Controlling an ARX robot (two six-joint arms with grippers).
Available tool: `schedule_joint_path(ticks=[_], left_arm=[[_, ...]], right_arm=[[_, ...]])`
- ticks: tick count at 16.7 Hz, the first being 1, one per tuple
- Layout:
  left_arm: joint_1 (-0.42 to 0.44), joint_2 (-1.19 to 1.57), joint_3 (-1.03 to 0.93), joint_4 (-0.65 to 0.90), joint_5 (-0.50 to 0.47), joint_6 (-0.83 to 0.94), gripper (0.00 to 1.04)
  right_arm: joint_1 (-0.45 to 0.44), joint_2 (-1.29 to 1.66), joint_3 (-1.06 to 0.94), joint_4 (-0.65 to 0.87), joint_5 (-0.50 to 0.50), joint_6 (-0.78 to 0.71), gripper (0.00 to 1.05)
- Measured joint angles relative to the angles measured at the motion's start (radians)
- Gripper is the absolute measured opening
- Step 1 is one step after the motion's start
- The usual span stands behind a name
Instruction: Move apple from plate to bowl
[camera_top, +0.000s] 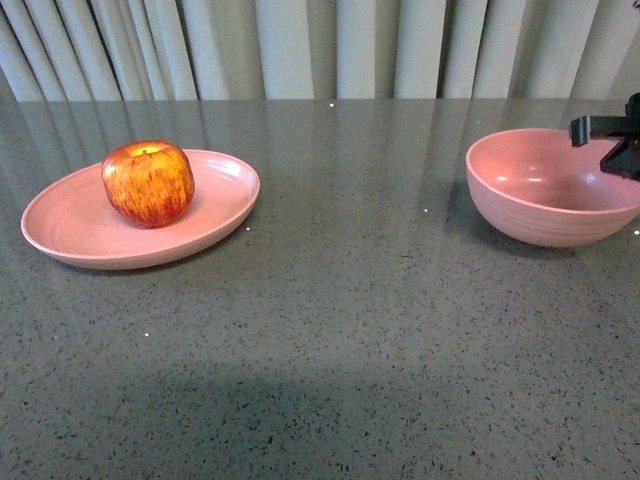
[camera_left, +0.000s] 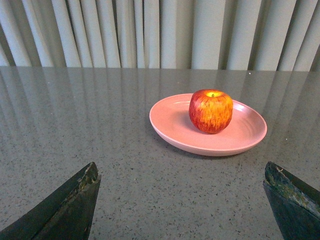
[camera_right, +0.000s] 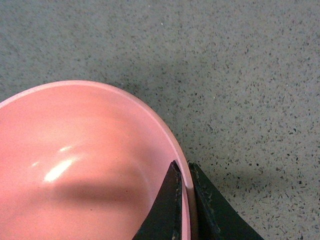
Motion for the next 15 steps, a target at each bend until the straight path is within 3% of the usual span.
schedule_joint_path(ticks=[7,15], left_arm=[[0.000,0.000,0.000,0.000,0.000,0.000,0.98],[0.000,0.000,0.000,0.000,0.000,0.000,0.98]], right_arm=[[0.069,-0.229,0.011,-0.058,-0.032,-0.002,0.03],[0.296,-0.142,0.094,-0.083,0.027,0.058,0.03]])
